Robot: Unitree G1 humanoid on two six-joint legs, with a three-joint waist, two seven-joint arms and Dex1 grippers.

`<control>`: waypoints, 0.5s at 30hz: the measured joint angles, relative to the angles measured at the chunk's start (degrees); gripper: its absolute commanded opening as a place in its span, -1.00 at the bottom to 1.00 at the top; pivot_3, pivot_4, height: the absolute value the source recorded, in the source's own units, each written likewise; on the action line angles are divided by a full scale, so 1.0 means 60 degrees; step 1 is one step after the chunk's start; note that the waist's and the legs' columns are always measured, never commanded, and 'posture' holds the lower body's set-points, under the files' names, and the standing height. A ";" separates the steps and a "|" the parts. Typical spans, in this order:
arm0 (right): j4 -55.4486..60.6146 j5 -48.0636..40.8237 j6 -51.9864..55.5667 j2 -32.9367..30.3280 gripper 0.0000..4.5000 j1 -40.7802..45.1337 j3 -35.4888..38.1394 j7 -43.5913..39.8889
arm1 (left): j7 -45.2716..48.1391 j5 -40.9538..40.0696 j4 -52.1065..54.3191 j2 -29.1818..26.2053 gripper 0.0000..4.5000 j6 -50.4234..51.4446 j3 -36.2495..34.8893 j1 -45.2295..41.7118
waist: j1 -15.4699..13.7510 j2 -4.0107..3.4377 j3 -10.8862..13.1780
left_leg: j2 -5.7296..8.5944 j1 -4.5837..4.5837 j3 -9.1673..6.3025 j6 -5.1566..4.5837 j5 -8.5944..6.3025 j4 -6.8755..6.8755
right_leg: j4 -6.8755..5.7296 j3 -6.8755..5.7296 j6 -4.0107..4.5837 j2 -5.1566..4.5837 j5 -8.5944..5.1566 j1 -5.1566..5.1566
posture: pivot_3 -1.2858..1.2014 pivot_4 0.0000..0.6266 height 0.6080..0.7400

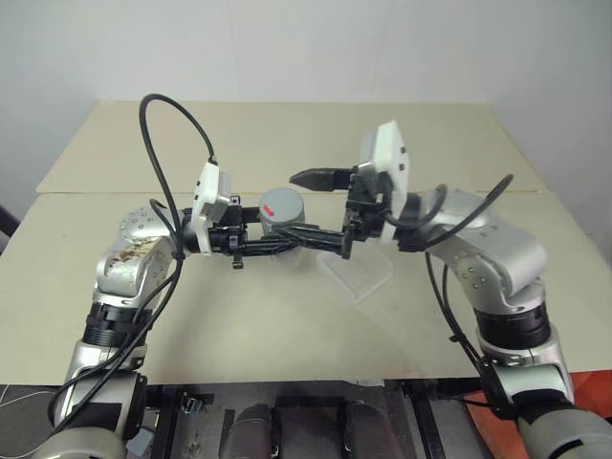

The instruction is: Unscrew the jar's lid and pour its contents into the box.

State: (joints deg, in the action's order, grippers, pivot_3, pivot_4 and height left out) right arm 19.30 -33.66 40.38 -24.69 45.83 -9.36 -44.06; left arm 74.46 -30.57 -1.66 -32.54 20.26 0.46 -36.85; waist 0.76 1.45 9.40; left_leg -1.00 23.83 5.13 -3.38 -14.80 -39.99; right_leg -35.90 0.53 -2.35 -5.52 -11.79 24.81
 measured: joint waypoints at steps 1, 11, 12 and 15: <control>-0.0041 0.0063 0.0010 0.0071 0.97 0.0070 -0.0051 0.0070 | -0.0001 0.0000 0.0010 0.0002 -0.15 0.0000 0.0001 0.0000 | 0.0000 0.0000 0.0000 | -0.0001 0.0000 -0.0001 0.0000 0.0000 0.0000 | 0.0000 -0.0001 0.0000 0.0001 0.0000 0.0000 | 0.03 -0.52 1.00; -0.0160 0.0142 0.0230 0.0272 0.58 0.0178 -0.0135 0.0131 | -0.0042 0.0001 0.0124 -0.0006 -0.15 0.0007 0.0001 0.0088 | 0.0001 0.0000 0.0000 | -0.0002 0.0000 -0.0001 0.0001 0.0000 0.0001 | -0.0004 -0.0002 0.0000 0.0002 0.0000 -0.0001 | 0.03 -0.52 1.00; -0.0158 0.0136 0.0235 0.0294 0.45 0.0179 -0.0135 0.0125 | -0.0073 0.0004 0.0124 -0.0013 -0.15 0.0008 0.0001 0.0107 | 0.0002 0.0000 0.0000 | -0.0002 0.0000 -0.0001 0.0001 0.0000 0.0001 | -0.0004 -0.0002 0.0000 0.0001 0.0000 -0.0001 | 0.03 -0.52 1.00; -0.0142 0.0038 0.0303 0.0317 0.22 0.0192 -0.0126 0.0129 | -0.0105 0.0005 0.0123 -0.0042 -0.15 0.0009 0.0000 0.0129 | 0.0001 0.0000 0.0000 | -0.0001 0.0000 -0.0001 0.0001 0.0000 0.0001 | -0.0004 -0.0002 0.0000 0.0001 0.0000 -0.0001 | 0.03 -0.52 1.00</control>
State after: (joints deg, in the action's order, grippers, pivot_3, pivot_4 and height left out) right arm 18.45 -33.43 42.20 -22.79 46.98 -10.12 -43.29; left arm 73.83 -30.54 -0.92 -32.80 20.31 0.46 -36.07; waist 0.76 1.44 9.40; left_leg -1.01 23.83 5.13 -3.38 -14.80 -39.99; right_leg -35.92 0.51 -2.35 -5.51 -11.79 24.81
